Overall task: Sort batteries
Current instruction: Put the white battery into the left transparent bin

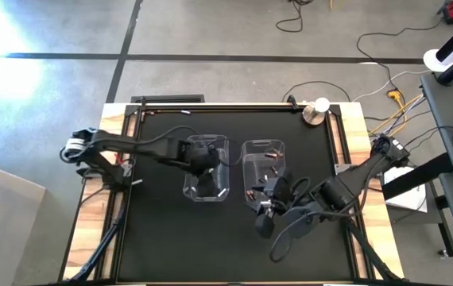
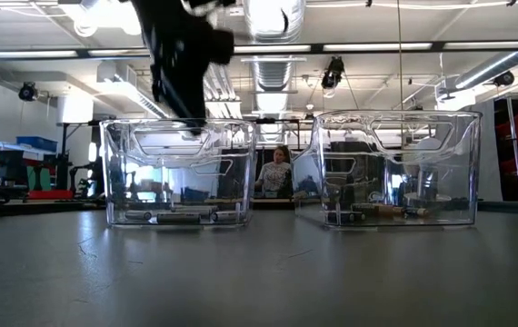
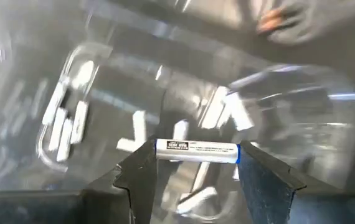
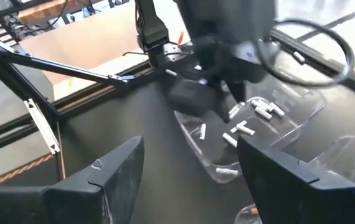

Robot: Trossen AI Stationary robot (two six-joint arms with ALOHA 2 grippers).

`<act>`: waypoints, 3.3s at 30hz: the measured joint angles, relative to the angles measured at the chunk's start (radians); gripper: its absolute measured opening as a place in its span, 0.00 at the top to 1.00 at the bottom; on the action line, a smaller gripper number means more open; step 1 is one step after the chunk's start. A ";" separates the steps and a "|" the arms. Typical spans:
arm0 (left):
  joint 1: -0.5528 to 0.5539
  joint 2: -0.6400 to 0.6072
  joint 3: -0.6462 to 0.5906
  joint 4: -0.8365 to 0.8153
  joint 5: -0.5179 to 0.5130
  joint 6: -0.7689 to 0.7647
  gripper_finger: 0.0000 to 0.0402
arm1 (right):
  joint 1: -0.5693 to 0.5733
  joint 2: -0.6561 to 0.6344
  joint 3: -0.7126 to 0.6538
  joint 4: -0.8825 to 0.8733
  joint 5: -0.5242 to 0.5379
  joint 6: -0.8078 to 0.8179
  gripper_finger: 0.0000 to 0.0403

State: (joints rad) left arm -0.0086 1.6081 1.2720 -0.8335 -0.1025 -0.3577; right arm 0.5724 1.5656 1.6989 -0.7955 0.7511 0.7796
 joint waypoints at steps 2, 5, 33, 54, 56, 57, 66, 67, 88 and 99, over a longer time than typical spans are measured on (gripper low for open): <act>0.025 0.027 -0.027 0.015 0.005 -0.003 0.56 | 0.003 0.001 0.000 0.002 -0.003 0.021 0.38; 0.045 0.029 -0.064 0.072 -0.013 -0.022 0.56 | 0.003 0.001 0.000 0.025 -0.003 0.033 0.37; 0.056 0.244 -0.051 0.011 -0.059 -0.137 0.56 | -0.166 -0.025 0.021 -0.060 -0.321 0.354 0.44; 0.055 0.349 0.038 -0.021 -0.038 -0.086 0.47 | -0.172 -0.099 0.047 -0.269 -0.300 0.439 0.35; 0.053 0.332 0.050 -0.063 -0.038 -0.069 0.44 | -0.172 -0.129 0.047 -0.269 -0.275 0.430 0.33; 0.051 0.315 0.058 -0.070 -0.038 -0.063 0.42 | -0.172 -0.143 0.047 -0.267 -0.254 0.422 0.32; 0.022 0.031 0.045 -0.124 -0.046 0.033 0.33 | -0.172 -0.213 0.047 -0.269 0.000 0.363 0.30; 0.020 -0.012 0.027 -0.138 -0.047 0.052 0.33 | -0.172 -0.214 0.047 -0.270 0.001 0.360 0.30; 0.106 -0.267 -0.562 -0.468 -0.022 -0.041 0.32 | -0.176 -0.182 0.047 -0.270 -0.026 0.397 0.30; 0.138 -0.162 -0.563 -0.423 0.109 0.111 0.40 | -0.173 -0.170 0.047 -0.269 -0.054 0.417 0.37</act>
State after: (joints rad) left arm 0.1293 1.4463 0.7091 -1.2560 0.0062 -0.2465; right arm 0.3993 1.3956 1.7454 -1.0648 0.6975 1.1961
